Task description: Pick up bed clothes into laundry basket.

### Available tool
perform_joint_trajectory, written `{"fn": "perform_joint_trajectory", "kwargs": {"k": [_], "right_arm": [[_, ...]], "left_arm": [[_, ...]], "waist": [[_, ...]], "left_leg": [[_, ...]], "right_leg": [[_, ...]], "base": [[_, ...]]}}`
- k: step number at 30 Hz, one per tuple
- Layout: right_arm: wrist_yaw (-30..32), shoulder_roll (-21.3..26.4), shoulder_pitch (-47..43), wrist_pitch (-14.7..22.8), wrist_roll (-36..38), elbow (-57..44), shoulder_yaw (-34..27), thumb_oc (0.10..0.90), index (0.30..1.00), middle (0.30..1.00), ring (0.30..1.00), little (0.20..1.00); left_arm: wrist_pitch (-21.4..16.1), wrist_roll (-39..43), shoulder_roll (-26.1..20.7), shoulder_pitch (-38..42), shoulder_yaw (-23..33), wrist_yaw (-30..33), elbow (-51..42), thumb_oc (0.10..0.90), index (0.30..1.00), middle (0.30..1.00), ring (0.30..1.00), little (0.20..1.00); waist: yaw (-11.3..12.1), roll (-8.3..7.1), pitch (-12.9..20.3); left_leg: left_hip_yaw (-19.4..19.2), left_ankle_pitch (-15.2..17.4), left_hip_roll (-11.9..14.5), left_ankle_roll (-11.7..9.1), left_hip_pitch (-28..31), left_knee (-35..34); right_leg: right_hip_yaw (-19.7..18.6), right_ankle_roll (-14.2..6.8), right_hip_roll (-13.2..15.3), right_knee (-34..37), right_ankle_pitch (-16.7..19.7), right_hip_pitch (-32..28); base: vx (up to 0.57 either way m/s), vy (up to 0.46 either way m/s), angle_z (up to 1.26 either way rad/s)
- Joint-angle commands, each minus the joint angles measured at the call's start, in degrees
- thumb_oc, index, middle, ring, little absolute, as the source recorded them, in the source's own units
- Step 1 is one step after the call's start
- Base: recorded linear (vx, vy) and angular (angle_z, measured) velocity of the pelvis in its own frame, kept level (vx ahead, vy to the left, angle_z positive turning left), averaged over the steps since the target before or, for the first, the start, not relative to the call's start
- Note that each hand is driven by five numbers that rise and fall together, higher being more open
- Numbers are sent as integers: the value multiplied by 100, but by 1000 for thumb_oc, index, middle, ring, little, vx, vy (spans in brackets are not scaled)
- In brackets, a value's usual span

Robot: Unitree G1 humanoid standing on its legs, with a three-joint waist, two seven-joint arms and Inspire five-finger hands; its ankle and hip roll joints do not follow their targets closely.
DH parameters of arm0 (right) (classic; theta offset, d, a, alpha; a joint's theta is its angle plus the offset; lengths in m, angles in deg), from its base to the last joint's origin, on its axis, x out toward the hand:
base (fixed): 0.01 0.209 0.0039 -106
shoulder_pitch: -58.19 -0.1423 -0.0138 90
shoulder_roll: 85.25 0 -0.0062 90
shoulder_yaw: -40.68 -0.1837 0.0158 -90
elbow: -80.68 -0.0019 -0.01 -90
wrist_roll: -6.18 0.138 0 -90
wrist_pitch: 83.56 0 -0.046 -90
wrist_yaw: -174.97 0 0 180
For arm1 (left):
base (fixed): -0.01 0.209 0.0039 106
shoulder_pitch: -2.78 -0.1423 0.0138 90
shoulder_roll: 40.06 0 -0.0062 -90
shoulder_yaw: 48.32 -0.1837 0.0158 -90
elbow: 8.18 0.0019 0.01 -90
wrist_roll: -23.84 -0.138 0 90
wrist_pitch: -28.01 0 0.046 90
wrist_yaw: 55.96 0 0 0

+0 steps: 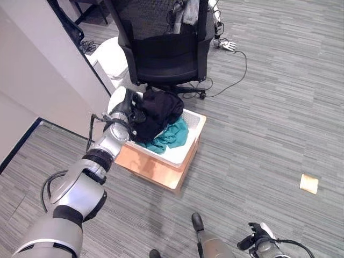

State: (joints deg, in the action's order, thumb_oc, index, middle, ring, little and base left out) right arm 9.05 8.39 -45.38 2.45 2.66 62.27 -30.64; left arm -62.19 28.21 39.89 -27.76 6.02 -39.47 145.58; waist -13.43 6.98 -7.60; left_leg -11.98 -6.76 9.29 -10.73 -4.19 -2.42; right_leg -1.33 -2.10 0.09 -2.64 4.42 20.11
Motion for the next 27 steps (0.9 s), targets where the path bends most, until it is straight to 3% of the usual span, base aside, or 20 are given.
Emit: {"fn": "perform_joint_trajectory", "kwargs": {"k": [1,5,6,7,12,19,24,27], "right_arm": [[224,155,28,13,114,484,175,800,900,900,900,900],[278,57,72,39,125,593,187,800,900,900,900,900],[279,57,71,41,126,594,188,800,900,900,900,900],[297,13,108,39,104,635,187,800,900,900,900,900],[329,3,254,87,113,625,126,800,900,900,900,900],[306,43,581,139,88,476,72,800,900,900,900,900],[195,151,469,93,57,311,102,800,900,900,900,900],[116,214,421,37,-3,227,120,800,900,900,900,900]], "left_arm": [[-178,-224,-365,734,654,224,517,400,300,300,300,300],[-115,-337,-347,695,738,251,819,400,300,300,300,300],[-118,-338,-346,696,739,251,823,461,392,392,392,392],[-71,-376,-358,742,756,275,945,800,900,900,900,900],[-76,-335,-429,905,801,360,1040,800,900,900,900,900],[-244,-21,-583,1127,868,658,395,800,900,900,900,900],[-404,238,-595,1176,929,865,-530,800,900,900,900,900],[-594,504,-683,941,1118,909,-1595,800,900,900,900,900]], "waist": [[-57,-105,286],[-115,-60,273],[-113,-56,287],[-139,-32,280],[-196,24,277],[-163,13,227],[-15,-93,235],[153,-206,292]], "left_leg": [[364,35,338,-204,-659,-258],[322,19,351,-206,-907,-258],[320,18,351,-206,-922,-258],[307,17,351,-213,-1015,-258],[286,2,342,-228,-1105,-258],[321,8,338,-235,-861,-258],[375,54,334,-227,-644,-258],[407,113,350,-214,-484,-258]], "right_leg": [[260,-930,429,764,-84,-416],[181,-961,420,764,-5,-111],[179,-961,420,764,-3,-95],[166,-978,409,764,29,24],[154,-979,392,764,45,122],[272,-943,378,764,-75,-204],[379,-917,387,764,-177,-521],[474,-902,413,764,-231,-729]], "base": [[-24,-15,-17],[3,-18,-8],[9,-22,-5],[10,-17,-7],[16,-10,-15],[27,-10,9],[0,-6,13],[-34,22,30]]}}
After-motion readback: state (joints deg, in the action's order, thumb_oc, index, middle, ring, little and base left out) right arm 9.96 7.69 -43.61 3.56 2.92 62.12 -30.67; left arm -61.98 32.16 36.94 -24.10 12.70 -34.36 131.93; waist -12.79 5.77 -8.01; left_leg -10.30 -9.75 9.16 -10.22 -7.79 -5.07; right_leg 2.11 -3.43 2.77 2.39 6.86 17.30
